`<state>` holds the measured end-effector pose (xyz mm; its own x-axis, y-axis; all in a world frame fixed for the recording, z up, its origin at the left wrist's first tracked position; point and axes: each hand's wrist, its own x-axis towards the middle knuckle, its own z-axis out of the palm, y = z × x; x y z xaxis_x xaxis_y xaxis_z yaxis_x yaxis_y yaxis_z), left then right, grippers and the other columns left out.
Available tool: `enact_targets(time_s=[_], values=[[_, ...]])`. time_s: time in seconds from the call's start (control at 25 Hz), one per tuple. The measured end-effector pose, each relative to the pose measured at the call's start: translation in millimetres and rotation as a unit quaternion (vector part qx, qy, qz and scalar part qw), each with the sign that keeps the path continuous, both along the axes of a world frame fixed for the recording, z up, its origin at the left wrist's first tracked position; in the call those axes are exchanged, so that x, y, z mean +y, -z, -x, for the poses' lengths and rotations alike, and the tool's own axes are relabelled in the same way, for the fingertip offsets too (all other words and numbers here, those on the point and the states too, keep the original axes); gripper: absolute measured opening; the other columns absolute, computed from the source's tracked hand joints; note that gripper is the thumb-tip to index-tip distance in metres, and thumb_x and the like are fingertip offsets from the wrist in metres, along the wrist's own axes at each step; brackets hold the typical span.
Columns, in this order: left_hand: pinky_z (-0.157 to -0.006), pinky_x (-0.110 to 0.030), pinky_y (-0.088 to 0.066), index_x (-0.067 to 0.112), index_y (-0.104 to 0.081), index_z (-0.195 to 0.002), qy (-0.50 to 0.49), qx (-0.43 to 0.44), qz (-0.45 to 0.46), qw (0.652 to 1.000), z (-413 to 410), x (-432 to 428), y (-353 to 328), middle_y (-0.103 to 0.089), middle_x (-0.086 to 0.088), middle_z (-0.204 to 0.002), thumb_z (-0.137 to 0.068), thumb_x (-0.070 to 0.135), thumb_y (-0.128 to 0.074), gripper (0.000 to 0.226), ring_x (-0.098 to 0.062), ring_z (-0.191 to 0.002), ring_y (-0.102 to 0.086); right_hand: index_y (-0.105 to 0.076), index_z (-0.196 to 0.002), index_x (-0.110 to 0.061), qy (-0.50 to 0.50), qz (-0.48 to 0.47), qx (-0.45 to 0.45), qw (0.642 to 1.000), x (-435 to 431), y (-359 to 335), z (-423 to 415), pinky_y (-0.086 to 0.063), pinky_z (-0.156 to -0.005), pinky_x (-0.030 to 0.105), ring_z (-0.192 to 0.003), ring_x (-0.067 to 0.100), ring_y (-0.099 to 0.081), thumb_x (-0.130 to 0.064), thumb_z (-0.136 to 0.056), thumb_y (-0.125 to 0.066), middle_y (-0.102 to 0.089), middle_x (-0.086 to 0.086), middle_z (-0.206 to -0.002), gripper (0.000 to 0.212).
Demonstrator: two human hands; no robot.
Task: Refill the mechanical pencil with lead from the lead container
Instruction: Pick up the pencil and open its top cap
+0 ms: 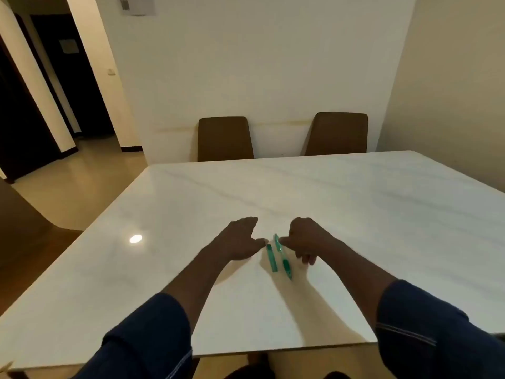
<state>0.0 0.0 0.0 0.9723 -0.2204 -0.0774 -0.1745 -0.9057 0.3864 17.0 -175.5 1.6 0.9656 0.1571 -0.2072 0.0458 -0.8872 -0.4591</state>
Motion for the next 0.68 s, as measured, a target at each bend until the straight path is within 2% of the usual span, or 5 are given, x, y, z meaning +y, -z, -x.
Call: enact_targets(time_s=[0.12, 0.32, 0.48, 0.6, 0.68], values=[[-0.118, -0.03, -0.016, 0.015, -0.019, -0.153, 0.009, 0.029, 0.014, 0.999, -10.4, 1.7, 16.8, -0.02, -0.002, -0.162, -0.093, 0.047, -0.05, 0.074, -0.018, -0.149, -0.019, -0.056, -0.065, 0.0, 0.02, 0.001, 0.066, 0.998, -0.6, 16.2, -10.5, -0.06, -0.048, 0.035, -0.028, 0.02, -0.055, -0.033, -0.091, -0.057, -0.059, 0.007, -0.037, 0.042], [-0.114, -0.036, -0.031, 0.023, -0.033, -0.147, -0.013, 0.039, 0.027, 0.999, -20.3, 3.5, 40.7, -0.036, 0.0, -0.153, -0.085, 0.053, -0.059, 0.074, -0.019, -0.138, -0.037, -0.059, -0.068, -0.003, -0.025, 0.007, 0.072, 0.997, -5.5, 22.9, -14.5, -0.051, -0.039, 0.025, -0.028, 0.014, -0.054, -0.04, -0.092, -0.057, -0.06, 0.006, -0.047, 0.044], [-0.097, -0.024, -0.041, 0.021, -0.049, -0.138, -0.047, 0.04, 0.119, 0.991, -36.8, 7.2, 37.4, -0.053, 0.001, -0.133, -0.087, 0.045, -0.062, 0.057, -0.013, -0.112, -0.054, -0.063, -0.061, 0.002, -0.05, 0.01, 0.073, 0.996, -4.0, 25.5, -24.8, -0.057, -0.042, 0.032, -0.03, 0.02, -0.054, -0.024, -0.085, -0.056, -0.06, 0.009, -0.046, 0.036], [-0.09, -0.023, -0.042, 0.02, -0.062, -0.125, -0.069, 0.03, 0.159, 0.984, -52.1, 5.4, 39.2, -0.063, 0.003, -0.118, -0.088, 0.041, -0.062, 0.043, -0.01, -0.102, -0.057, -0.065, -0.063, -0.002, -0.036, -0.061, 0.065, 0.995, -10.8, 27.4, -31.2, -0.05, -0.037, 0.028, -0.031, 0.02, -0.051, -0.021, -0.08, -0.057, -0.06, 0.009, -0.047, 0.027], [-0.091, -0.025, -0.048, 0.021, -0.07, -0.112, -0.103, -0.026, 0.215, 0.971, -62.9, 2.0, 46.4, -0.069, 0.007, -0.108, -0.088, 0.039, -0.063, 0.031, -0.006, -0.096, -0.062, -0.062, -0.064, -0.008, -0.021, -0.125, 0.046, 0.991, -16.3, 31.6, -37.7, -0.044, -0.036, 0.024, -0.031, 0.017, -0.048, -0.021, -0.083, -0.058, -0.058, 0.008, -0.049, 0.023]])
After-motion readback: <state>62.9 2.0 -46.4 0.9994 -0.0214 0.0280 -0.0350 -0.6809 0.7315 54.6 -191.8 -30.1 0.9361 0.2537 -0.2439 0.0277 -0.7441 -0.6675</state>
